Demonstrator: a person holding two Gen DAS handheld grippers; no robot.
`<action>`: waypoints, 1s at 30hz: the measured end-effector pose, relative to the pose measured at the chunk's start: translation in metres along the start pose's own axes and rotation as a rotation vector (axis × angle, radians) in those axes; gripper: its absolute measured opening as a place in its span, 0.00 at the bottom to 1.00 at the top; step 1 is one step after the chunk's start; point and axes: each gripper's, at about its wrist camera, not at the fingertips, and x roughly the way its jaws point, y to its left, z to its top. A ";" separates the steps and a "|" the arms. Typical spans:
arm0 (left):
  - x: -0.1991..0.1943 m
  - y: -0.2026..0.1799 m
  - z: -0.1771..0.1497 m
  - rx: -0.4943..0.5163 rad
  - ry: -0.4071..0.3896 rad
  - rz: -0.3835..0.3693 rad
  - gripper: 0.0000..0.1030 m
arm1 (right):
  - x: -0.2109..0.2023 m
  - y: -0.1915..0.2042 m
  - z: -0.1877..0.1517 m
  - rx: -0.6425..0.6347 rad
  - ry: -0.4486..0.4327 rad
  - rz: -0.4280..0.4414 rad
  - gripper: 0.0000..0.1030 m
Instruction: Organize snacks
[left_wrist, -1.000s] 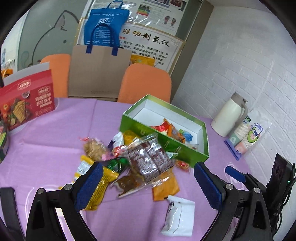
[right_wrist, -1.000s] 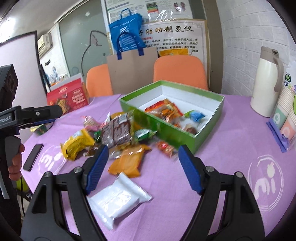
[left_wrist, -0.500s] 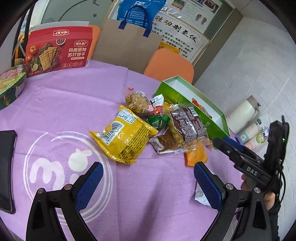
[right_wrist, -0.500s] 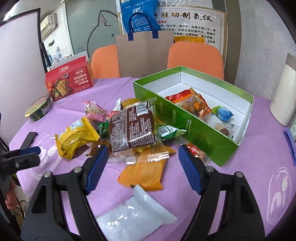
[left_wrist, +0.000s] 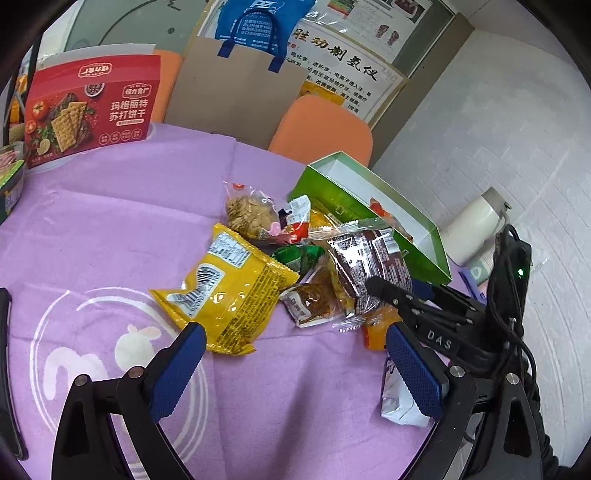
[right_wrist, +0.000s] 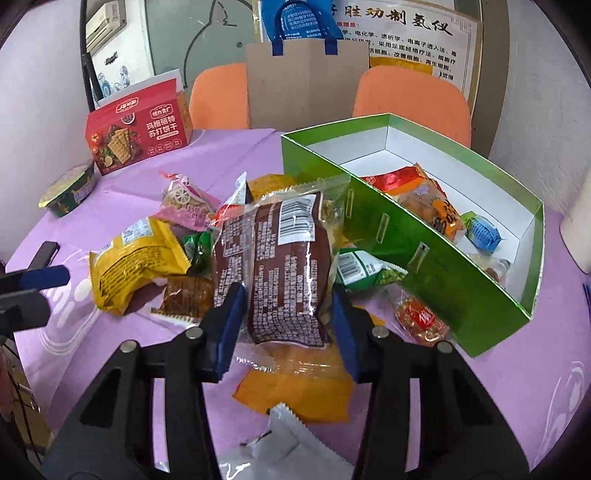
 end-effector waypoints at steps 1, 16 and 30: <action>0.004 -0.004 0.001 0.007 0.005 -0.010 0.96 | -0.005 0.000 -0.004 0.003 0.006 0.013 0.46; 0.086 -0.069 0.001 0.042 0.183 -0.203 0.84 | -0.043 -0.020 -0.048 0.074 -0.018 0.060 0.55; 0.092 -0.065 -0.005 0.015 0.205 -0.186 0.66 | -0.041 -0.031 -0.048 0.124 -0.018 0.091 0.55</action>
